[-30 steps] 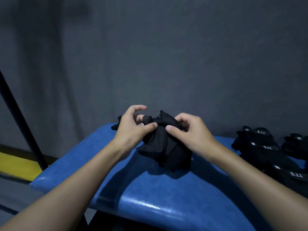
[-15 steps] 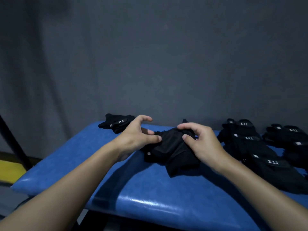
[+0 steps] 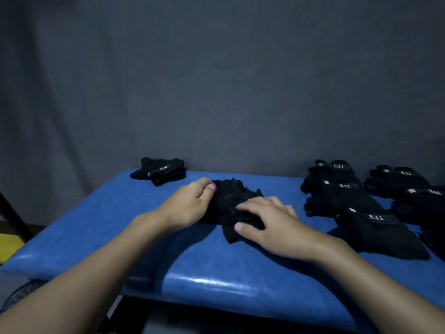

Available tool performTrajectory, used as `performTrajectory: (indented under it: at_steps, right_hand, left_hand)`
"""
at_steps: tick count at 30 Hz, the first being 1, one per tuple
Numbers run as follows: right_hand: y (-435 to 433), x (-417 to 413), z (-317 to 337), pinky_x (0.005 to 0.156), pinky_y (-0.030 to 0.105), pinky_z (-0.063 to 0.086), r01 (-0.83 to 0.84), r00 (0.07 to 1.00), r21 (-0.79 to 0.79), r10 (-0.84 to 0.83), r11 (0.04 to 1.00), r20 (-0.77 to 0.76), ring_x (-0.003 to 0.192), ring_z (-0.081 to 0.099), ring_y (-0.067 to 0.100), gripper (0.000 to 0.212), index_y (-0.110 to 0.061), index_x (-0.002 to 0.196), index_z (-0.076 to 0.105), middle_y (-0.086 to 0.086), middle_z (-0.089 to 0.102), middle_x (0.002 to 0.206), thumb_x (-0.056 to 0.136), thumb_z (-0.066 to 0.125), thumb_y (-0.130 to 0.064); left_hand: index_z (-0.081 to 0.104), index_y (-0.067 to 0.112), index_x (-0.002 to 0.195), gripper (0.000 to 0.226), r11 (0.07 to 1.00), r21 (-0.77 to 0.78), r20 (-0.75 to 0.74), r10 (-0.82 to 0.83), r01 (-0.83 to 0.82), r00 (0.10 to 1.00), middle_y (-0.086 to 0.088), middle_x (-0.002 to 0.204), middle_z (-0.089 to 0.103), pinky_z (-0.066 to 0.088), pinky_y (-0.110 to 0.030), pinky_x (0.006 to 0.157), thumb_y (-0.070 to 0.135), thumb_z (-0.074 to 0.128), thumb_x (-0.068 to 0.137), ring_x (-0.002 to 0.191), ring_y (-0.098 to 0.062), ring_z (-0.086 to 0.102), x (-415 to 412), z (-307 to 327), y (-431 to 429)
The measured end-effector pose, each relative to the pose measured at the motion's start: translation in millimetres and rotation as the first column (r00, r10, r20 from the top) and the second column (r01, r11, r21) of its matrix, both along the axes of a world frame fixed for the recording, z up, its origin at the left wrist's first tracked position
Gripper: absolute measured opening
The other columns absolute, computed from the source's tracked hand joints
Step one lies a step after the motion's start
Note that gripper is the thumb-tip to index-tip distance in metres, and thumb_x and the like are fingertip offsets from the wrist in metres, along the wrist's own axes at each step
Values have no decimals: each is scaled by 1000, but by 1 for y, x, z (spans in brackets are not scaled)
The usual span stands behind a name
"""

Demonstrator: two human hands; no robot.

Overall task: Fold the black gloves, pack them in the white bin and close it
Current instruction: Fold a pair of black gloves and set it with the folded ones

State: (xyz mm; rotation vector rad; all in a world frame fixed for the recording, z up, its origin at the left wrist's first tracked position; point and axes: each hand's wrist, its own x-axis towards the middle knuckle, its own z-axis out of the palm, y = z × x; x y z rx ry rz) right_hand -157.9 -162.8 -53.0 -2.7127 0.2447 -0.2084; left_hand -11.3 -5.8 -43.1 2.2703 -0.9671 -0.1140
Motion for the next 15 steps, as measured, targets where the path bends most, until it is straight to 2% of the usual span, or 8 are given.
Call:
performTrajectory:
  at_steps: [2,5,7,9,12,15]
  right_hand:
    - [0,-2,-4,113,36,14,-18,999,-22,17,1000,-43,141,20,7,54,-41,144,38,-20,34,151,93,46,-59]
    - [-2,-3,-5,117,41,10,2,998,-52,-6,999,-61,143,18,6,55,-41,146,34,-19,31,153,95,42,-59]
    - [-3,-3,-5,119,44,7,23,997,-90,-29,996,-72,144,18,7,57,-39,148,33,-18,31,154,95,39,-60]
    - [-1,-5,-4,121,48,4,42,994,-121,-53,992,-95,147,16,9,59,-36,150,30,-15,28,157,96,36,-60]
    - [-1,-6,-4,120,51,1,62,988,-180,-86,982,-129,149,12,15,62,-33,152,24,-9,25,159,98,30,-61]
    - [-2,-7,-4,119,56,-2,29,981,-217,-70,976,-181,152,6,21,65,-46,152,1,0,9,165,96,27,-65]
  left_hand:
    - [58,25,106,27,998,60,14,-13,12,1000,5,100,67,48,-38,92,40,37,104,97,-15,61,-2,1,2]
    - [58,28,113,22,984,170,39,-60,52,997,11,104,66,49,-32,92,42,54,97,99,-11,62,-1,1,9]
    - [59,28,115,33,963,263,91,-87,60,992,14,105,64,50,-34,92,46,65,88,98,-11,61,4,-2,15]
    - [60,29,119,42,957,289,128,-74,34,989,13,105,64,50,-35,92,50,69,84,97,-11,61,6,-1,20]
    - [58,35,123,38,946,323,219,-83,8,972,17,104,66,47,-37,94,48,64,88,96,-10,60,9,3,24]
    - [51,39,132,38,909,416,265,-81,-38,961,15,120,61,42,-38,94,48,52,95,108,-14,56,9,3,27]
